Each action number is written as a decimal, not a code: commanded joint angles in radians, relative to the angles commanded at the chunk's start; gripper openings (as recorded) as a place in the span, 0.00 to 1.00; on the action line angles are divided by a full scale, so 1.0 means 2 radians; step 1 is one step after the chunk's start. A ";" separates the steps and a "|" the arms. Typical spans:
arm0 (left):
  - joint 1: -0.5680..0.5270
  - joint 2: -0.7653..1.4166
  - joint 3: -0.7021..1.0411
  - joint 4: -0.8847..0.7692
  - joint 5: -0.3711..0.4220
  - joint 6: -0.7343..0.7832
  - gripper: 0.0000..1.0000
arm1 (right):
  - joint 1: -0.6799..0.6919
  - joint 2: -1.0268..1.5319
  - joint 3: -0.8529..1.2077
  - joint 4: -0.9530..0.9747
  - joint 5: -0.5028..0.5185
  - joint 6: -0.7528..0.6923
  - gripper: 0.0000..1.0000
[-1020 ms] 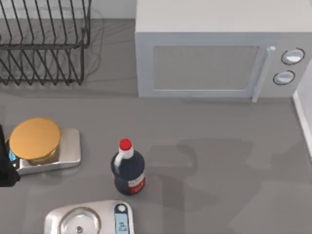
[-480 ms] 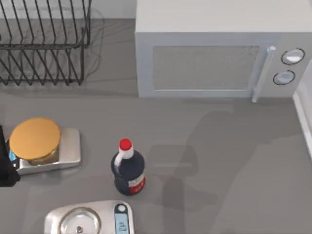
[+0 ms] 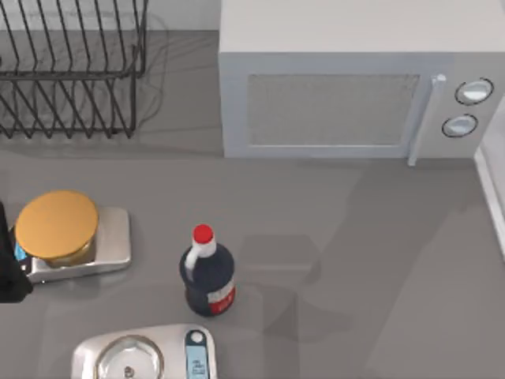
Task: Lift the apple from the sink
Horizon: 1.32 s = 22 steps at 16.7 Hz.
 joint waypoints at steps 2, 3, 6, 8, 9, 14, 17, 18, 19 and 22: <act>0.000 0.000 0.000 0.000 0.000 0.000 1.00 | 0.003 -0.001 -0.001 0.001 0.000 0.000 1.00; 0.000 0.000 0.000 0.000 0.000 0.000 1.00 | 0.003 0.000 -0.002 0.002 0.000 0.000 1.00; 0.000 0.000 0.000 0.000 0.000 0.000 1.00 | 0.003 0.021 -0.021 0.037 0.000 0.001 1.00; 0.000 0.000 0.000 0.000 0.000 0.000 1.00 | 0.002 0.046 -0.040 0.086 0.001 0.001 1.00; 0.000 0.000 0.000 0.000 0.000 0.000 1.00 | 0.002 0.060 -0.052 0.116 0.001 0.001 1.00; 0.000 0.000 0.000 0.000 0.000 0.000 1.00 | 0.001 0.121 -0.099 0.222 0.001 0.002 1.00; 0.000 0.000 0.000 0.000 0.000 0.000 1.00 | 0.001 0.126 -0.102 0.228 0.001 0.002 1.00; 0.000 0.000 0.000 0.000 0.000 0.000 1.00 | 0.001 0.126 -0.102 0.228 0.001 0.002 1.00; 0.000 0.000 0.000 0.000 0.000 0.000 1.00 | 0.001 0.126 -0.102 0.228 0.001 0.002 1.00; 0.000 0.000 0.000 0.000 0.000 0.000 1.00 | 0.001 0.126 -0.102 0.228 0.001 0.002 0.77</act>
